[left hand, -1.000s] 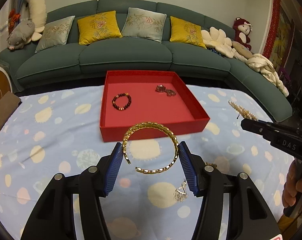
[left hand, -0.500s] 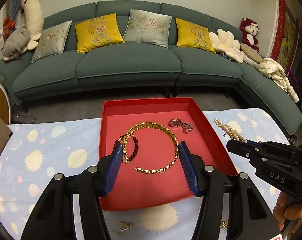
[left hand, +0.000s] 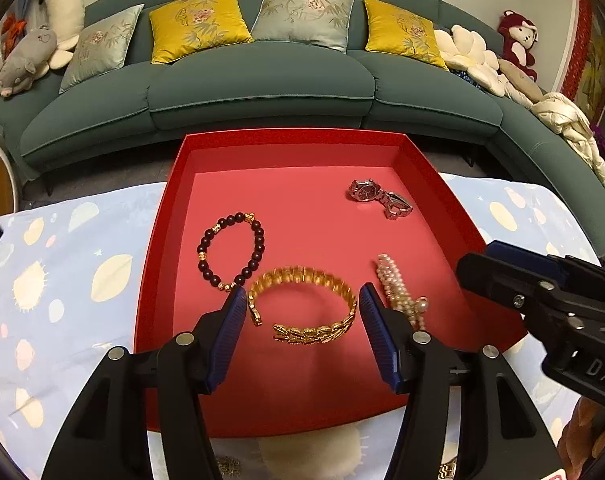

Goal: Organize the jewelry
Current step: 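Open the left gripper inside the red box while the right gripper releases the pearl bracelet there, then move the right gripper to the gold wristwatch and close on it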

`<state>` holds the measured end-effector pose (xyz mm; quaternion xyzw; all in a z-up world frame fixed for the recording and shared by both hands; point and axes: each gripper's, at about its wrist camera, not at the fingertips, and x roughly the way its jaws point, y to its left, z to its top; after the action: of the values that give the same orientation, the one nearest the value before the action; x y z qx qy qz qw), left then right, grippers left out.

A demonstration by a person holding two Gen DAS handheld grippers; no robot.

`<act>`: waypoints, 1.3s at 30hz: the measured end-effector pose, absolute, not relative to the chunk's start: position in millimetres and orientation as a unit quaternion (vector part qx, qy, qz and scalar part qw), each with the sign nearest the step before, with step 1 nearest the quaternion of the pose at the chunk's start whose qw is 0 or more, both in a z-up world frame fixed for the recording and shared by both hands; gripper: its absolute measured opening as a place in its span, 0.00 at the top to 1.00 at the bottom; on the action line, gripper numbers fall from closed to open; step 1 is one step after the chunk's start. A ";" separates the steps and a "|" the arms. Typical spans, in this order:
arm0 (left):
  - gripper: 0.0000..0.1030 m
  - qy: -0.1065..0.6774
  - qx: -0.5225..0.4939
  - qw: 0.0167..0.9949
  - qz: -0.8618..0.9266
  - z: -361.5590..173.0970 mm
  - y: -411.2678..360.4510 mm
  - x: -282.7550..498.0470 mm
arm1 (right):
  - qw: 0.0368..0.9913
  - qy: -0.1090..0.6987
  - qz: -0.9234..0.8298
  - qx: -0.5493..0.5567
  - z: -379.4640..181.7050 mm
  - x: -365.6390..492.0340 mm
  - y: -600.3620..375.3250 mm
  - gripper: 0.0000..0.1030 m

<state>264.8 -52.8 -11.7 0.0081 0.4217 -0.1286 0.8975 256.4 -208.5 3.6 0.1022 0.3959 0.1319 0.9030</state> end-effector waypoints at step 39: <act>0.41 0.444 -0.053 0.889 -0.095 -20.8 49.5 78.2 | 0.903 0.415 0.096 0.056 -25.1 77.8 -210.8 0.43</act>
<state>78.2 49.5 -20.8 -0.0527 0.4443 -0.0951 0.8893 77.8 -210.8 -25.1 0.0562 0.4155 0.0957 0.9028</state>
